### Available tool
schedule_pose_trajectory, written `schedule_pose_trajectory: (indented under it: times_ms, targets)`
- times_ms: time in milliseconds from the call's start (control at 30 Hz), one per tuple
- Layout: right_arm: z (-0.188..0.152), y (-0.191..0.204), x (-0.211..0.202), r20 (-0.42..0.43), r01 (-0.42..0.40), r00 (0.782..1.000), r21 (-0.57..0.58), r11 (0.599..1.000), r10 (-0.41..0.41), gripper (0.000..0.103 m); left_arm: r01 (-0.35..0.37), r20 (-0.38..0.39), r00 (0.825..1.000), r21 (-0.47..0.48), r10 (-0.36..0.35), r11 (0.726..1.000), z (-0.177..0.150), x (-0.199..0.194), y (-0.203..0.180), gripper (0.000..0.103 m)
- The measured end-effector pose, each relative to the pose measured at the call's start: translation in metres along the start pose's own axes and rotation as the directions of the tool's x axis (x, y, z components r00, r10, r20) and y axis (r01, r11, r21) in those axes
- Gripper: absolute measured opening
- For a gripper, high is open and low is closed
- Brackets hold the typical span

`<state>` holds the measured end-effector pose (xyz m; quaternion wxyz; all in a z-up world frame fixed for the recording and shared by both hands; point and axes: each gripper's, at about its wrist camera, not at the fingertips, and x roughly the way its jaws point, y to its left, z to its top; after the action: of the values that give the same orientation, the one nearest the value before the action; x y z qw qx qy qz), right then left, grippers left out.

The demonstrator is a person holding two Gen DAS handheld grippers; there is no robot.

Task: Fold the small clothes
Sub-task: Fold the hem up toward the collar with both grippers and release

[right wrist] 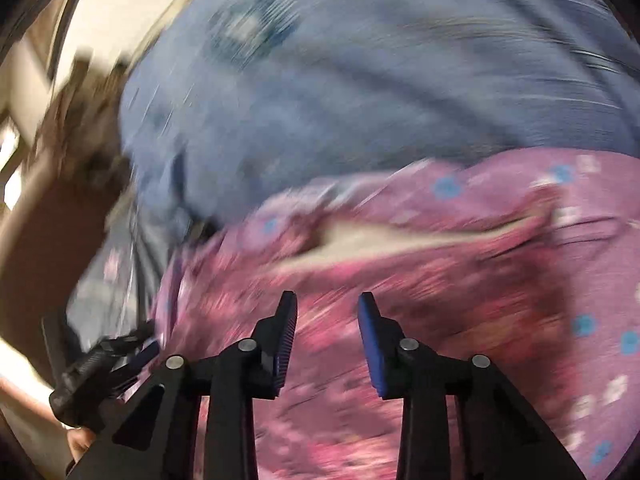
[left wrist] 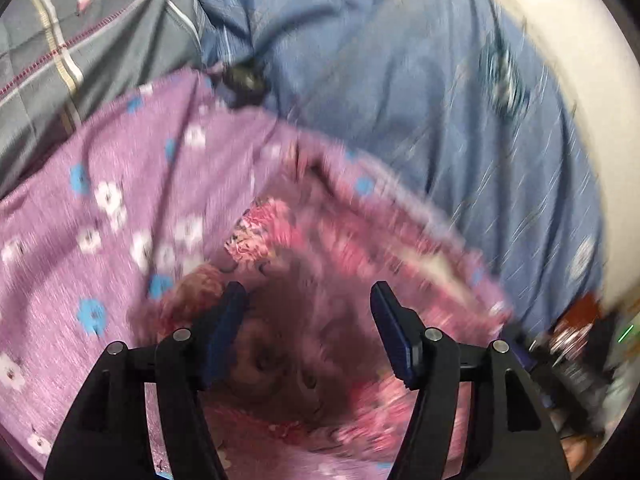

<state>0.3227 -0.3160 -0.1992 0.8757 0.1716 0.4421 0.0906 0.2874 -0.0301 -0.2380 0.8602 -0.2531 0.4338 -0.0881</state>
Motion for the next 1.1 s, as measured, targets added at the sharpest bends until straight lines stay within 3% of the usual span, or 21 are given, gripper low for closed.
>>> schedule_pose_trajectory:
  times_ms: [100,267,333,433,600,733,933,1000,1100]
  targets:
    - [-0.006,0.038,0.041,-0.081,0.023,0.996,-0.073,0.997,-0.029,0.030,-0.138,0.053,0.989,0.061,0.135,0.989,-0.003,0.013,0.001,0.064]
    - [0.014,0.052,0.122,-0.187,0.118,0.974,-0.081,0.990,-0.131,0.027,-0.096,-0.021,0.995,0.001,0.096,0.995,0.010,0.025,0.015,0.065]
    - [0.032,0.046,0.148,-0.186,0.150,0.970,-0.059,0.987,-0.158,0.027,-0.083,-0.044,0.996,-0.008,0.083,0.996,0.014,0.029,0.017,0.065]
    - [0.069,0.037,0.166,-0.095,0.182,0.979,-0.001,0.983,-0.181,0.027,-0.080,-0.066,0.995,0.015,0.081,0.997,0.015,0.034,0.013,0.066]
    - [0.100,0.020,0.130,0.082,0.166,0.981,0.113,0.980,-0.176,0.033,-0.075,-0.081,0.994,0.023,0.077,0.997,0.019,0.035,0.011,0.067]
    - [0.082,0.001,0.082,0.087,0.182,0.977,0.110,0.977,-0.192,0.033,-0.098,-0.036,0.994,0.030,0.099,0.995,0.024,0.027,0.010,0.067]
    - [0.010,-0.041,-0.003,0.049,0.253,0.963,0.160,0.954,-0.264,0.033,-0.164,-0.008,0.986,0.080,0.165,0.983,0.016,0.027,0.008,0.070]
    - [-0.022,-0.053,-0.022,0.031,0.263,0.962,0.178,0.948,-0.273,0.033,-0.204,0.006,0.979,0.103,0.204,0.974,0.014,0.030,0.006,0.080]
    - [-0.070,-0.080,-0.028,-0.041,0.282,0.959,0.224,0.933,-0.280,0.030,-0.257,0.007,0.966,0.156,0.259,0.954,0.010,0.037,0.002,0.086]
